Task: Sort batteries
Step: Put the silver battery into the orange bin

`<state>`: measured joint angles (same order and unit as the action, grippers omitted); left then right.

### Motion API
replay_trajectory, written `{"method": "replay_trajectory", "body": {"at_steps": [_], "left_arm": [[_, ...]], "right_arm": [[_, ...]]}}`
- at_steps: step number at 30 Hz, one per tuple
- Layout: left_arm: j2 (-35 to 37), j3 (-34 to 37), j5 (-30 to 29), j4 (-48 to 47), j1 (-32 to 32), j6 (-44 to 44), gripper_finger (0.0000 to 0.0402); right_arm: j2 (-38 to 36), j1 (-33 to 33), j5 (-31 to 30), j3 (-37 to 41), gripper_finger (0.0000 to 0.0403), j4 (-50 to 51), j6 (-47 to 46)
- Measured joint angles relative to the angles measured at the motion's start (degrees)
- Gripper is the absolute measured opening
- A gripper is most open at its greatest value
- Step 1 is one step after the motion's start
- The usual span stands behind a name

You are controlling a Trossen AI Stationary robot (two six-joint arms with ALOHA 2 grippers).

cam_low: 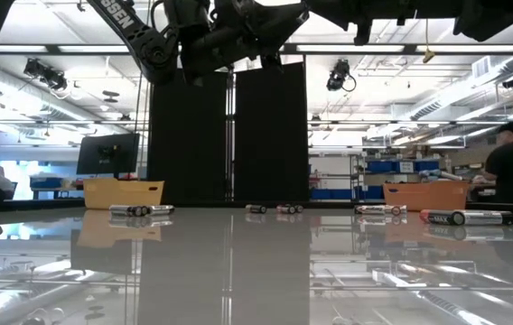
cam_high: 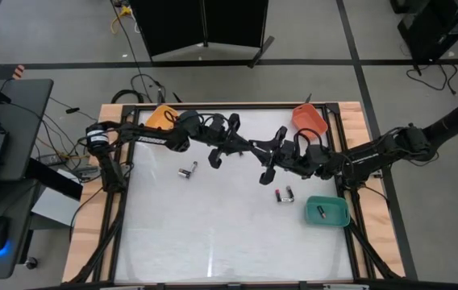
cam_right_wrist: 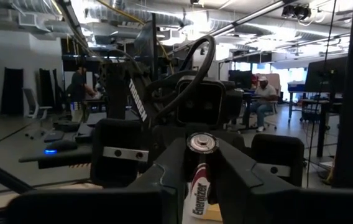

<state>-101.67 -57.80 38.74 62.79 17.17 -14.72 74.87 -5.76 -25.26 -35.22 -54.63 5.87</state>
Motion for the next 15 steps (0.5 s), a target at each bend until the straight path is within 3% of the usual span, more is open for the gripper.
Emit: {"method": "replay_trajectory", "body": {"at_steps": [10, 15], "left_arm": [[-0.07, 0.02, -0.75, -2.83, 0.07, 3.37, 0.0108], [-0.02, 0.02, -3.36, -9.10, 0.40, 8.63, 0.0116]], "right_arm": [[-1.67, 0.02, -0.45, -1.86, 0.0068, 1.25, 3.01], [-5.31, 0.46, -1.67, -5.14, 0.0068, 10.54, 5.49]]}}
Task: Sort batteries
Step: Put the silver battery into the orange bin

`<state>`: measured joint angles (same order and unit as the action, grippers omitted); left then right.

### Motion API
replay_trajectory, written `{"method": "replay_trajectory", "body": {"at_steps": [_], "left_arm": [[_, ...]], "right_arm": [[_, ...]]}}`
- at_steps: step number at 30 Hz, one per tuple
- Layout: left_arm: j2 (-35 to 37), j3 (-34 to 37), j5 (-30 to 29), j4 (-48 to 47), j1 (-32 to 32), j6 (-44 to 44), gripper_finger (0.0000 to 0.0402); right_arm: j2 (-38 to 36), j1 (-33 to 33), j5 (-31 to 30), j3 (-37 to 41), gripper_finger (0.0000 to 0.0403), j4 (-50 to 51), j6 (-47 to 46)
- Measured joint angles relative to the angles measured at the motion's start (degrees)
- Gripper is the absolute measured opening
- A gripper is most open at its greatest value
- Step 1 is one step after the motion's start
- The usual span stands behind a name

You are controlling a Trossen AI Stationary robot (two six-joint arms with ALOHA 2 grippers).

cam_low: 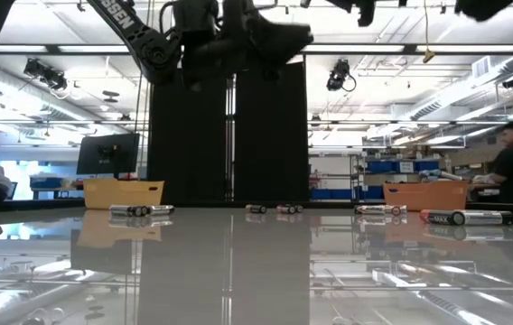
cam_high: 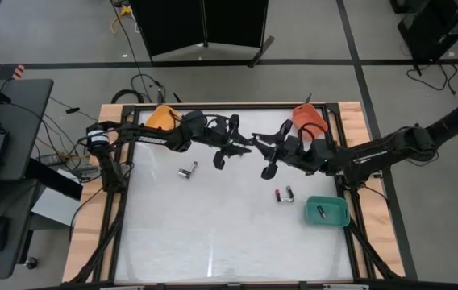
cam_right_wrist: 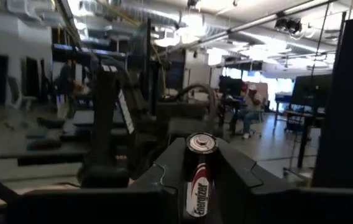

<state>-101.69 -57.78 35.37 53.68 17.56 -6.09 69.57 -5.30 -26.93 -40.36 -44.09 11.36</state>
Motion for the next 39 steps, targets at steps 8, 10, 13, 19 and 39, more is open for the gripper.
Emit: {"method": "replay_trajectory", "body": {"at_steps": [8, 10, 13, 19, 39], "left_arm": [[0.00, 0.03, -1.09, -9.13, 2.46, 5.23, 0.0118], [0.00, 0.62, -1.13, -9.55, 2.87, 6.70, 0.0118], [0.58, 1.83, -1.91, -9.52, 3.09, 8.76, 0.0118], [2.82, 4.38, -4.69, -9.63, 3.19, 10.73, 0.0104], [16.39, 16.55, -10.49, -9.57, 3.95, 14.93, 0.0096]], "right_arm": [[-7.90, 5.21, -11.07, -9.98, 0.0068, 38.06, -3.76], [-9.10, 8.40, -11.51, -12.03, 0.0068, 47.67, -7.72], [-9.73, 14.27, -11.55, -13.02, 0.0068, 61.17, -13.52], [-7.78, 28.96, -6.00, -13.17, 0.0068, 78.05, -20.81], [18.05, 54.08, 7.25, -13.13, 0.0068, 83.48, -19.23]]}}
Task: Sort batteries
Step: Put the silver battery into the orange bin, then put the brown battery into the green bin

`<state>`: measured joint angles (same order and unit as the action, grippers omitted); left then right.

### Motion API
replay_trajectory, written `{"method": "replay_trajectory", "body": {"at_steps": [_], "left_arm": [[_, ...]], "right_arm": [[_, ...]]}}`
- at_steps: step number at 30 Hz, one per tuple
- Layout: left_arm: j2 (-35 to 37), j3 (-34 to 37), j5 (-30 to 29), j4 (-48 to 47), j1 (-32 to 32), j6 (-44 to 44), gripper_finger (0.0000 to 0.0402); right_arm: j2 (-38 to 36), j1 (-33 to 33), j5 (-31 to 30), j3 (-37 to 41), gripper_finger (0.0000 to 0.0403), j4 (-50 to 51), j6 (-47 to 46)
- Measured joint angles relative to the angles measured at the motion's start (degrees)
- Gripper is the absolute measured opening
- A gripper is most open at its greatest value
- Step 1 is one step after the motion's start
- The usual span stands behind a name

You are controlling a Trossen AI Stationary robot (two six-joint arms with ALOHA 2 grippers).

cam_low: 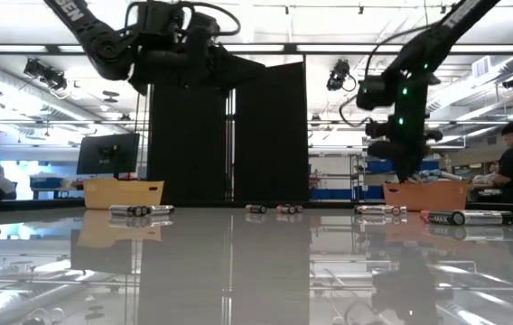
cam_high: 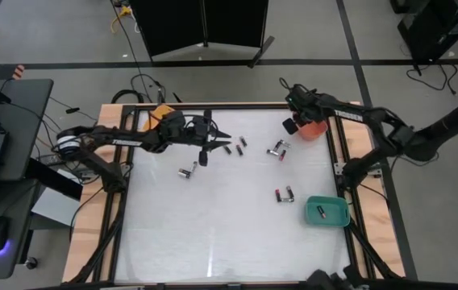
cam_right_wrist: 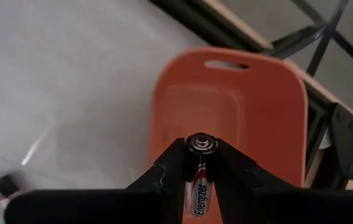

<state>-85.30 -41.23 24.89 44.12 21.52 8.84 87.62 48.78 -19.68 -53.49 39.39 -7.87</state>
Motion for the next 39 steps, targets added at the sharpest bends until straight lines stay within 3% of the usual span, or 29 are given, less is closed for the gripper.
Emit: {"method": "replay_trajectory", "body": {"at_steps": [11, 21, 27, 34, 39], "left_arm": [[2.63, 2.70, -2.58, 0.07, 0.00, -0.06, 0.0096], [2.63, 2.92, -2.56, -0.13, 0.00, -0.24, 0.0096], [2.63, 2.92, -2.60, -0.13, 0.00, -0.21, 0.0096], [2.63, 2.92, -2.65, -0.13, 0.00, -0.03, 0.0096], [2.63, 2.92, -2.71, -0.31, 0.00, 1.35, 0.0096]], "right_arm": [[6.39, 2.21, -0.31, 0.00, 0.0069, -0.27, -0.13], [7.61, 3.09, -0.35, 0.00, 0.0108, -0.23, -1.00], [4.48, 2.98, -0.35, 0.00, 0.0113, 0.69, -1.00], [-4.29, 0.31, -0.24, 0.00, 0.0121, 5.47, 1.19], [-10.73, -5.77, 7.56, 0.00, 0.0113, 6.72, 9.09]]}}
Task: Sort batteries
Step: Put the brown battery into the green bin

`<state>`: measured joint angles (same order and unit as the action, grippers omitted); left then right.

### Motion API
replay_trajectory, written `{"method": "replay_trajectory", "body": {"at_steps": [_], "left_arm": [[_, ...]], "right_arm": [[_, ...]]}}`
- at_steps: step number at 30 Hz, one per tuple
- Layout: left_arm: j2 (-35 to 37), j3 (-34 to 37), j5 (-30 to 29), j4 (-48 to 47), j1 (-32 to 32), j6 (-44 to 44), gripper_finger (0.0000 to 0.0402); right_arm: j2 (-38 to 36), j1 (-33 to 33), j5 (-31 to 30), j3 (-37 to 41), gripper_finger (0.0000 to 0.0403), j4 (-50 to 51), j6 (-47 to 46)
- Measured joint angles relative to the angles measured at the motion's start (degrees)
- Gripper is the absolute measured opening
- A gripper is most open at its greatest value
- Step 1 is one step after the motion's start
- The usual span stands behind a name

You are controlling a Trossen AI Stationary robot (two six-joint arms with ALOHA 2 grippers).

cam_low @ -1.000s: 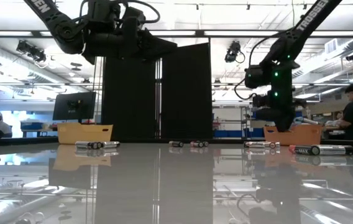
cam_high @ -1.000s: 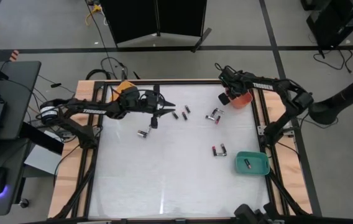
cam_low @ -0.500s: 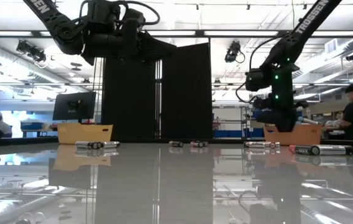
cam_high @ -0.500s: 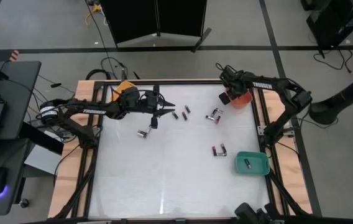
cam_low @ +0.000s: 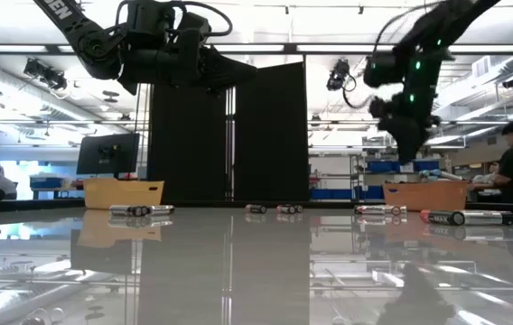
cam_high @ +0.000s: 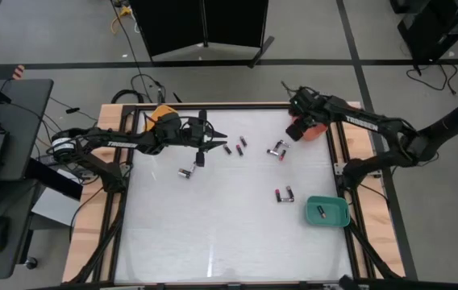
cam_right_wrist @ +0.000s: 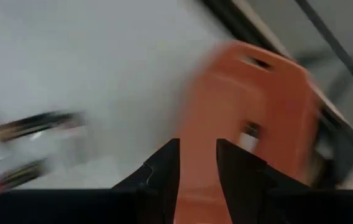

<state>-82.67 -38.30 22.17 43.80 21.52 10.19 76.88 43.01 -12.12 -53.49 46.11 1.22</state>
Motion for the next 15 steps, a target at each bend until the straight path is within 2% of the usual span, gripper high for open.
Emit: {"method": "replay_trajectory", "body": {"at_steps": [3, 9, 15], "left_arm": [[0.00, 0.00, 0.00, -0.08, 0.00, 0.10, 0.0096], [0.00, 0.00, 0.00, -1.84, 0.00, 0.08, 0.0096], [-0.02, 0.00, 0.00, -4.01, 0.00, 0.36, 0.0096]], "right_arm": [[-1.62, -4.56, 4.34, 0.00, 0.0109, -0.20, 2.87], [0.33, -13.56, 6.04, 0.00, 0.0115, 0.09, 0.26], [2.79, -22.09, 6.70, 0.00, 0.0138, 0.31, -0.32]]}}
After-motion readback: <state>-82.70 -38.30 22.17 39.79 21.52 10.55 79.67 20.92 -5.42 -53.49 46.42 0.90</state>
